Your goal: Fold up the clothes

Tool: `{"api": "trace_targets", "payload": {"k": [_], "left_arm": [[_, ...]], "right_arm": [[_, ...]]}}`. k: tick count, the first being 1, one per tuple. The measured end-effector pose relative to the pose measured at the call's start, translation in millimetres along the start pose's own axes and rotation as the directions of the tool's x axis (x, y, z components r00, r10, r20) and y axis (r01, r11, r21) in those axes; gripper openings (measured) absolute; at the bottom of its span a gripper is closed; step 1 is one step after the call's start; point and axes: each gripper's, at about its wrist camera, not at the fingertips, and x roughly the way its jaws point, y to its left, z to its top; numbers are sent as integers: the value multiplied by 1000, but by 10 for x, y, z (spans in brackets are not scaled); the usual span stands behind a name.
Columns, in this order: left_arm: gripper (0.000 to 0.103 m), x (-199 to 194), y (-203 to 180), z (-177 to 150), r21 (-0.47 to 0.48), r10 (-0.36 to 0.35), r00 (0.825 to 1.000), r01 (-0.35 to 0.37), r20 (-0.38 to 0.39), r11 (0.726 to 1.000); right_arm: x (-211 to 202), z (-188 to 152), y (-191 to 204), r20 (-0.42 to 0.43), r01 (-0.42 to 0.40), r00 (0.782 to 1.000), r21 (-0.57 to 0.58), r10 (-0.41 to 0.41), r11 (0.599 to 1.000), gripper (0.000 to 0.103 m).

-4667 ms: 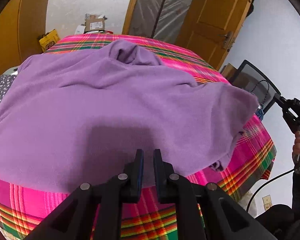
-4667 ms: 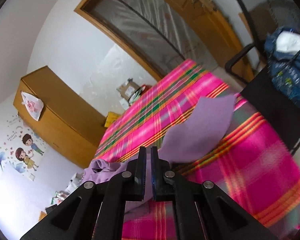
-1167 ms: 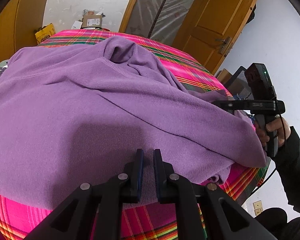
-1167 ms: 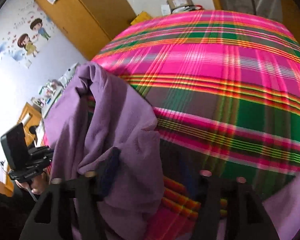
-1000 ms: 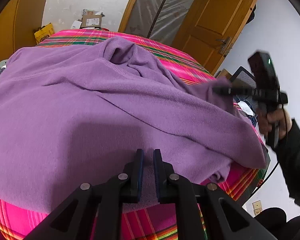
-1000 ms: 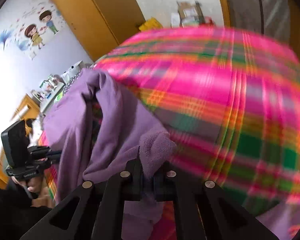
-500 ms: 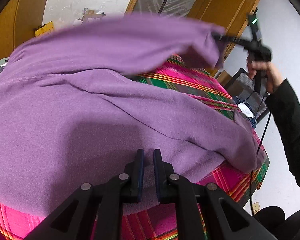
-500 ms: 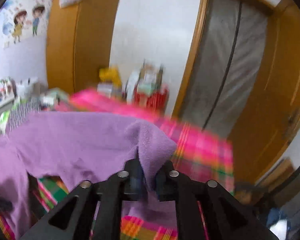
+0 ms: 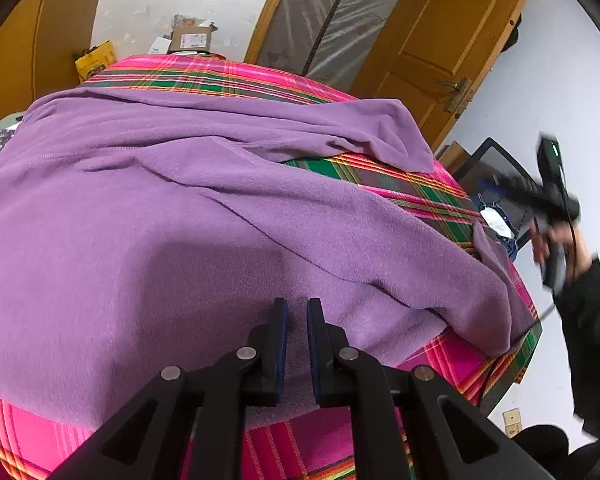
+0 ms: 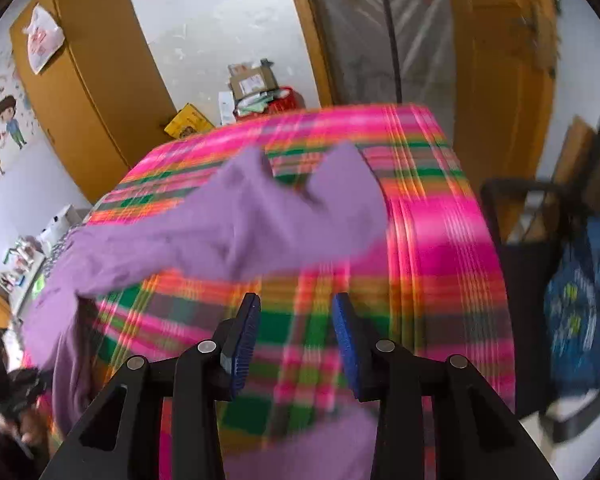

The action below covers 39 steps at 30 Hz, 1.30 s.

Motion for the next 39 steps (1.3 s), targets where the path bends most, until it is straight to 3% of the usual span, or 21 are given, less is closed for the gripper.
{"api": "trace_targets", "payload": {"k": [4,8,19,21,23,26,30,34,37,39], "left_arm": [[10,-21,-43,23,5,-6,1000,6,7,1000],[10,15,-101,25,15,-4,1000,4,-4,1000],[10,48,-222,4,21,2,1000,-2,-12,1000],[10,59,-229,13,19,6,1000,-6,-13,1000],[10,77,-241,20,18,10,1000,-9,-16,1000],[10,113,-261,30,20,13,1000,-12,-22,1000],[10,131,-267,35,23,13,1000,-13,-21,1000],[10,139,-267,40,19,13,1000,-13,-18,1000],[10,139,-267,39,18,14,1000,-14,-17,1000],[10,138,-263,39,15,14,1000,-14,-16,1000]], "right_arm": [[-75,-414,-46,-44,46,998,-68,-49,997,39],[-86,-553,-219,-58,94,993,-123,-102,988,39],[84,-540,-248,-124,-64,992,-267,31,962,41],[73,-575,-209,-133,-92,989,-284,56,955,36],[68,-607,-161,-139,-102,988,-303,62,948,12],[5,-584,-155,-104,-72,994,-303,42,950,10],[-191,-386,-341,36,30,999,-227,-22,973,10],[-387,-96,-723,176,173,970,-30,-165,984,10],[-435,54,-1078,194,229,947,157,-257,961,10],[-396,99,-1260,167,234,947,231,-276,944,12]]}}
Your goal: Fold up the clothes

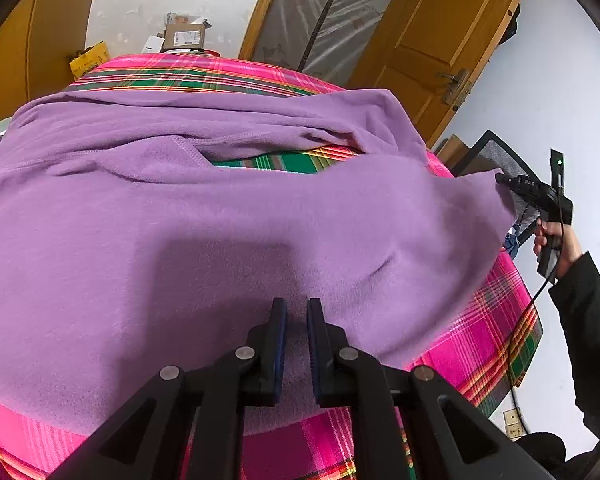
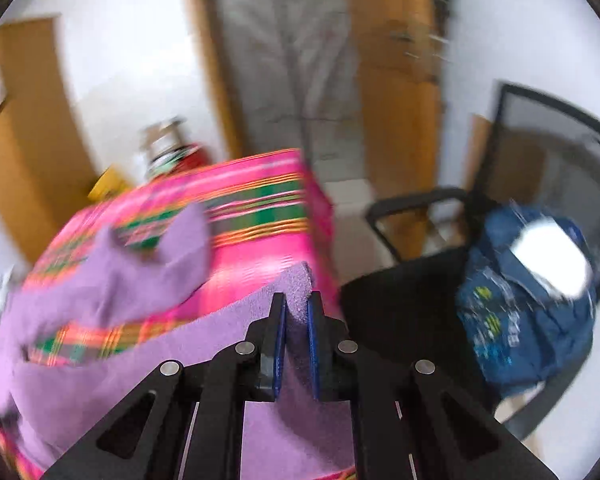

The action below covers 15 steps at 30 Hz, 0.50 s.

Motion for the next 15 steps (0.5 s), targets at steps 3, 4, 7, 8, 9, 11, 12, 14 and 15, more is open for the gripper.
{"api": "trace_targets", "payload": {"k": [3,4,7,8,9,11,12,14,15], "left_arm": [[10,-2,-3,0,-1,3,1000,-3,0,1000],[10,-2,-5,-1,-1,5,1000,-5,0,1000],[10,-7,-20,2,3,6,1000,-6,-2,1000],[10,-12,-31,2,6,4,1000,-4,-4,1000],[10,-19,-45,0,10,0,1000,0,-4,1000],[10,-33,-94,-6,26,-12,1000,12,-2,1000],[10,-41,-125,-9,36,-18,1000,18,-1,999],[10,-48,-205,-13,61,-36,999,36,0,997],[10,-47,-252,-16,75,-46,999,46,-1,996]], "right_arm": [[122,-46,-63,-47,15,999,27,-14,1000,17],[142,-80,-77,-56,12,998,32,-10,999,19],[93,-227,-152,-70,-22,997,79,27,997,33],[42,-281,-192,-68,-26,997,95,33,995,33],[-9,-336,-231,-67,-31,997,112,38,993,33],[-144,-475,-376,-55,-36,997,175,47,984,38],[-199,-531,-446,-51,-37,997,207,49,978,38],[-273,-687,-631,-57,-56,996,302,76,952,39],[-282,-764,-711,-62,-69,993,348,96,935,39]]}}
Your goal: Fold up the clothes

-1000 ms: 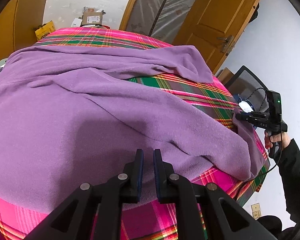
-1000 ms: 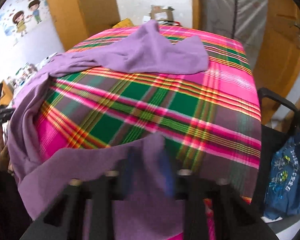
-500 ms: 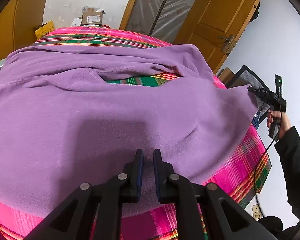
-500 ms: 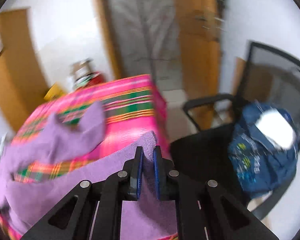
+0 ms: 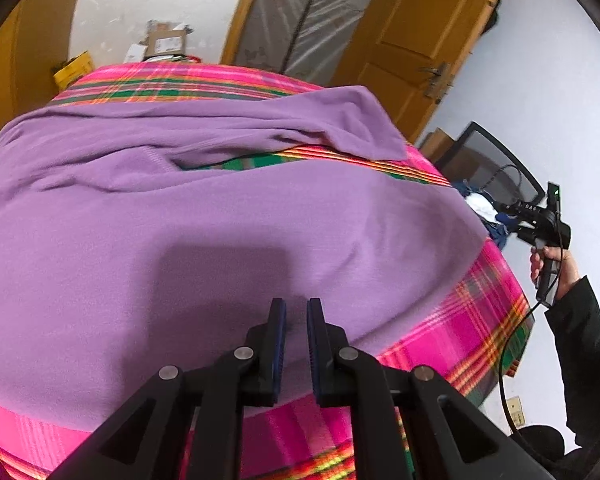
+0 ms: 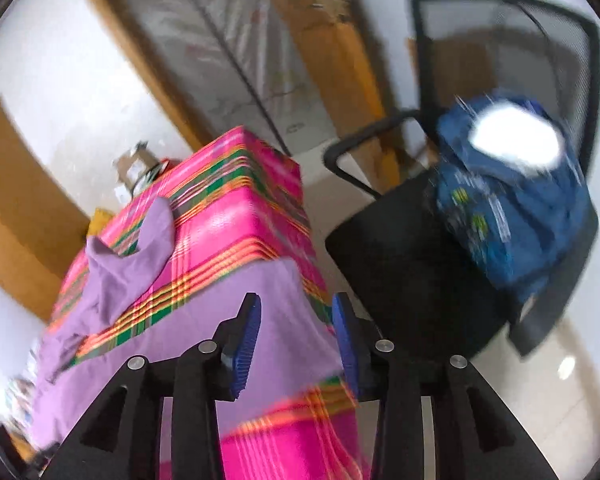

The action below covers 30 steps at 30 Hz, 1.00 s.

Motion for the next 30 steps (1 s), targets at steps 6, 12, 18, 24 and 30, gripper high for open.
{"api": "trace_targets", "payload": {"k": [6,12,18,24,30], "left_arm": [[10,111,-333,-1,101,-42,999,45,-33,994],[11,192,-595,-39,181,-58,997,68,-58,981],[14,323,-745,-64,231,-40,996,58,-80,971],[14,439,-889,-62,290,-42,995,67,-89,955],[7,492,-1013,-76,343,-47,995,73,-85,936]], "right_arm": [[108,-317,-401,-75,-162,980,262,187,951,40],[337,-400,-298,-127,-272,935,343,332,899,46],[482,-335,-286,-103,-307,922,395,374,866,55],[457,-238,-286,-26,-324,932,385,361,864,30],[359,-179,-318,43,-340,936,364,349,867,8]]}}
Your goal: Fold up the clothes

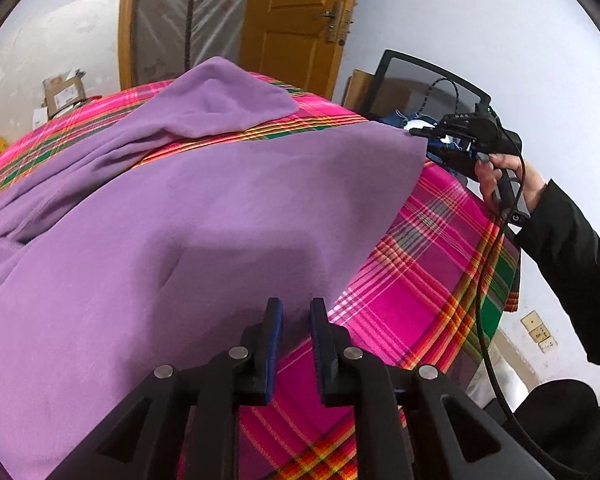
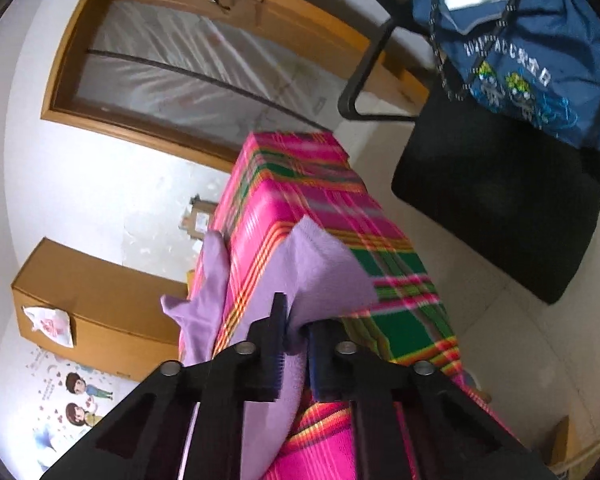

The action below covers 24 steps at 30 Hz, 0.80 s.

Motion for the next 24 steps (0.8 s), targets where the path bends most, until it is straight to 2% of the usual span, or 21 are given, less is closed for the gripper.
{"api": "trace_targets", "payload": {"k": [1,9,17,20,24], "left_arm": [[3,4,-15,0,7,2,1000,-2,1,1000],[1,-92,-9,39,8,-15,999,14,32,1000],[1,-387,-57,77,21,-74,994,73,83,997],[1,-488,-56,73,18,-107,990,105,96,994],[1,-518,-30,22,3,-137,986,138,90,990]], "right_arm": [[-18,3,15,8,-1,1000,-8,1,1000,7],[-206,11,182,66,-16,998,-64,21,998,5],[-765,-132,432,130,11,991,-121,5,993,5],[-1012,-236,467,151,41,988,-133,-21,990,5],[-1240,-352,278,187,90,980,-92,-72,992,5]]}}
